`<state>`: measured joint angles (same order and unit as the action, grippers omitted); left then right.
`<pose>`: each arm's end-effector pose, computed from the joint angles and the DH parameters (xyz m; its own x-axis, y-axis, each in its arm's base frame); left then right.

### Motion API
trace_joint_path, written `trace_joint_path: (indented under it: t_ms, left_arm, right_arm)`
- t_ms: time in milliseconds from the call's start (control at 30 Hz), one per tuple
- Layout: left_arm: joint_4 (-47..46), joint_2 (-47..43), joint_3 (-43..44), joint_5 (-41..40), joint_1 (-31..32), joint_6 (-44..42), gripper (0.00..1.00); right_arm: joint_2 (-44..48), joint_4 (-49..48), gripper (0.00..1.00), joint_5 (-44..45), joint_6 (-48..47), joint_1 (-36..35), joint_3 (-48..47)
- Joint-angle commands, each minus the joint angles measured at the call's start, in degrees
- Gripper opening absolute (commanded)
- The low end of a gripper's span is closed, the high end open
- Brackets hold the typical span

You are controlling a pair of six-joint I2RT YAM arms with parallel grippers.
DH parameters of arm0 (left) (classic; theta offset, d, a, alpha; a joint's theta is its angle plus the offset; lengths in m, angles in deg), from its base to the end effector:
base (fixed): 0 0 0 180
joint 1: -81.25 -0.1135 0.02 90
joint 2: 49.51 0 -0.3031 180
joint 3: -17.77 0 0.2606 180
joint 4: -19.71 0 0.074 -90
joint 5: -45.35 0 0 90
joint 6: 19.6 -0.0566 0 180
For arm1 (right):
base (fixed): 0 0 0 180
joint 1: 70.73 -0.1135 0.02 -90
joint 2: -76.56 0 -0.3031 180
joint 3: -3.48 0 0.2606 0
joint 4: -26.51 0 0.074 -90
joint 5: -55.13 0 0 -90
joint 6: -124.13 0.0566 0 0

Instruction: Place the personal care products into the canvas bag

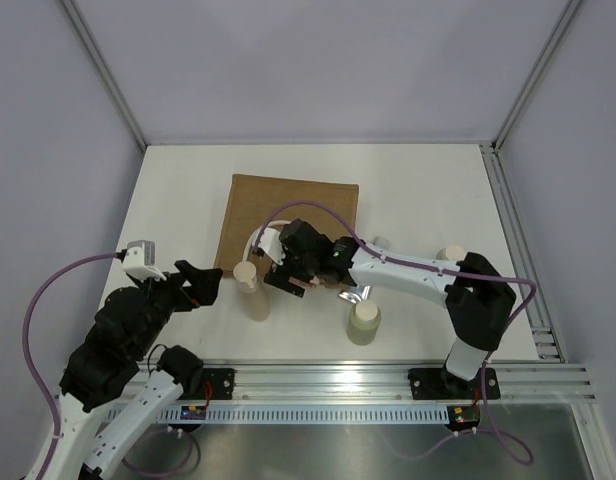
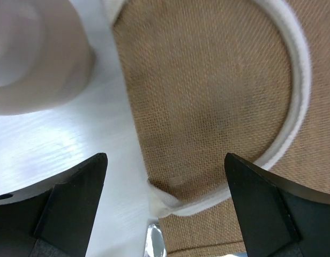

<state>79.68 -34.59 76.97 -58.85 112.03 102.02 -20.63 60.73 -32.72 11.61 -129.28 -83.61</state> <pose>0.0395 -0.0074 0.3386 -0.3516 -0.3822 -0.8546 0.1279 0.8847 -0.4483 0.2146 0.3469 0.2773 -0.0156 -0.7590 -0.6509 -0.9142 0.2745 -0.2982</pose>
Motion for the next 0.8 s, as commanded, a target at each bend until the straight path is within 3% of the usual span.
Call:
trace_joint_path:
  t_ms: [0, 267, 433, 567, 600, 667, 700, 767]
  left_arm:
    - [-2.4, -1.1, 0.3, -0.1, 0.1, 0.9, 0.99]
    - [-2.8, -1.4, -0.6, 1.1, 0.1, 1.7, 0.99]
    - [-3.5, -1.9, -1.4, 1.2, 0.1, 2.0, 0.99]
    - [-4.2, -1.3, -1.5, 1.7, 0.1, 2.0, 0.99]
    - [-4.3, -1.1, -1.5, 1.9, 0.1, 1.8, 0.99]
    - [-4.6, -0.8, -1.3, 2.1, 0.1, 1.6, 0.99]
    - [-4.6, -0.6, -1.2, 2.2, 0.1, 1.6, 0.99]
    - [-5.2, -0.5, -1.3, 2.6, 0.2, 1.4, 0.99]
  right_arm:
    - [-4.3, -4.1, 0.99, 6.9, 1.9, 0.4, 2.1]
    - [-5.4, -7.4, 1.0, 8.7, 5.5, 0.1, 4.4]
    - [-8.2, -12.6, 0.98, 22.3, 4.4, -0.1, 6.7]
    - [-8.0, -19.3, 0.81, 26.8, 1.6, 0.0, 8.6]
    - [-7.4, -19.8, 0.69, 26.9, 1.3, 0.0, 9.1]
    - [-5.0, -20.2, 0.58, 26.1, 0.7, 0.1, 9.3]
    - [-4.0, -20.2, 0.45, 24.6, 0.6, 0.0, 9.2]
    - [-0.7, -19.3, 0.31, 21.9, 0.4, 0.5, 8.6]
